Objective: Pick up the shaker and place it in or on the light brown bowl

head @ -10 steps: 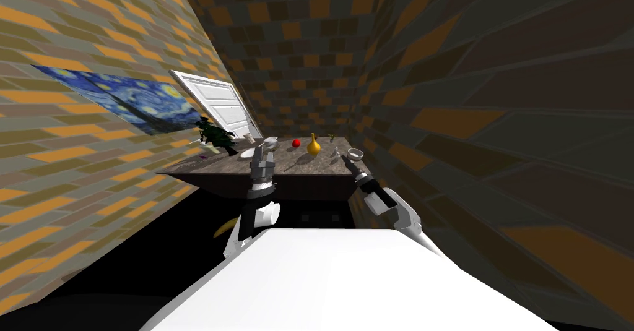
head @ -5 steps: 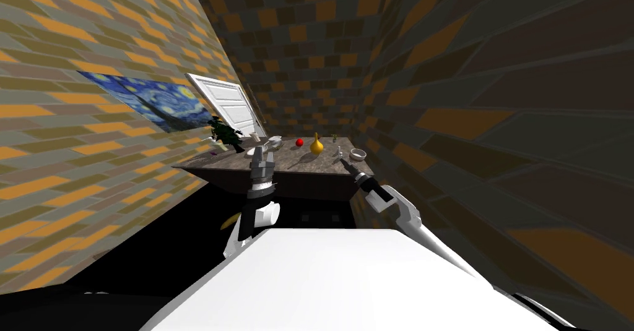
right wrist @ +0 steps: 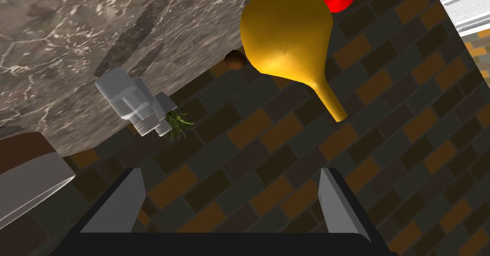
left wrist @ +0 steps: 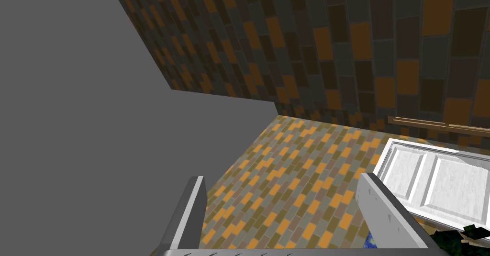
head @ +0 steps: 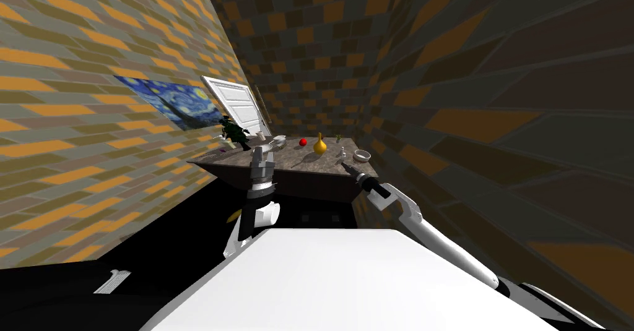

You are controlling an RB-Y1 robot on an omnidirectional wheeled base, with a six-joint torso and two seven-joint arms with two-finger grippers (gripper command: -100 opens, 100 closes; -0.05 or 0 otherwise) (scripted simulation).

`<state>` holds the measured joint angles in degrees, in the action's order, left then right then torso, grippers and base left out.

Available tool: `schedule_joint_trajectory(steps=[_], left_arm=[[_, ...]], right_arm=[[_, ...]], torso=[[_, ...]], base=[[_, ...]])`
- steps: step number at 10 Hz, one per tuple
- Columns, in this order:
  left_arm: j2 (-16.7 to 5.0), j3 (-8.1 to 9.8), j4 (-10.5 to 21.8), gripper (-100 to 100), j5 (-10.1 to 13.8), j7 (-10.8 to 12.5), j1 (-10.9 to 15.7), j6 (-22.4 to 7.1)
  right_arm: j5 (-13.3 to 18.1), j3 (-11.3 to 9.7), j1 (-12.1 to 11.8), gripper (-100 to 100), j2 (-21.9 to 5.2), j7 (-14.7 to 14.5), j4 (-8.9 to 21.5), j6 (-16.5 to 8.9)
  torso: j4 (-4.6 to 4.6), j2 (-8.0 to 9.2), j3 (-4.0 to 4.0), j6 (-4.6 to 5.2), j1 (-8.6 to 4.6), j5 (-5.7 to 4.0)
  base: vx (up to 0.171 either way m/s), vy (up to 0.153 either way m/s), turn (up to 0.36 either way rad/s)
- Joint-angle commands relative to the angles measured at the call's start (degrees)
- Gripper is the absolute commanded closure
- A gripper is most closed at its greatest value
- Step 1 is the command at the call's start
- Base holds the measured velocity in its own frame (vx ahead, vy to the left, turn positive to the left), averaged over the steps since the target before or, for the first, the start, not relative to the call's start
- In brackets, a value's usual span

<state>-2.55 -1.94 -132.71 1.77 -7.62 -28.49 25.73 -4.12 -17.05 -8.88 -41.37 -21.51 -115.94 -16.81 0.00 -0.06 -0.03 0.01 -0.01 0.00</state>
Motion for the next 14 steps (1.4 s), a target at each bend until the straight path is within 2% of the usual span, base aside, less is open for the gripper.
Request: schedule_joint_trajectory(steps=[1, 2, 6, 7, 14], left_arm=[[0.0, 0.00, 0.0, 0, 0.0, 0.0, 0.0, 0.0], [0.0, 0.00, 0.0, 0, 0.0, 0.0, 0.0, 0.0], [0.0, 0.00, 0.0, 0, 0.0, 0.0, 0.0, 0.0], [0.0, 0.00, 0.0, 0, 0.0, 0.0, 0.0, 0.0], [0.0, 0.01, 0.0, 0, 0.0, 0.0, 0.0, 0.0]], right_arm=[[0.2, -1.1, 1.9, -100, -1.8, -1.2, 2.4, -2.9], [0.2, -1.1, 1.9, -100, -1.8, -1.2, 2.4, -3.6], [0.0, -2.9, 5.6, -100, -6.9, -3.6, 8.1, -11.0], [0.0, -2.9, 5.6, -100, -6.9, -3.6, 8.1, -11.1], [-0.3, -5.0, 10.8, -100, -13.4, -7.1, 16.5, -21.5]], torso=[[0.00, 0.00, 0.00, 0.00, 0.00, 0.00], [-0.01, -0.06, -0.03, -0.01, 0.01, 0.00], [-0.05, -0.21, -0.12, 0.00, -0.01, -0.01], [-0.06, -0.27, -0.16, 0.00, -0.02, -0.01], [-0.07, -0.29, -0.17, 0.02, 0.01, 0.00]], base=[[0.025, 0.011, 0.183], [0.023, 0.005, 0.075], [0.054, 0.005, 0.176], [0.057, -0.001, 0.090], [0.069, -0.003, 0.180]])
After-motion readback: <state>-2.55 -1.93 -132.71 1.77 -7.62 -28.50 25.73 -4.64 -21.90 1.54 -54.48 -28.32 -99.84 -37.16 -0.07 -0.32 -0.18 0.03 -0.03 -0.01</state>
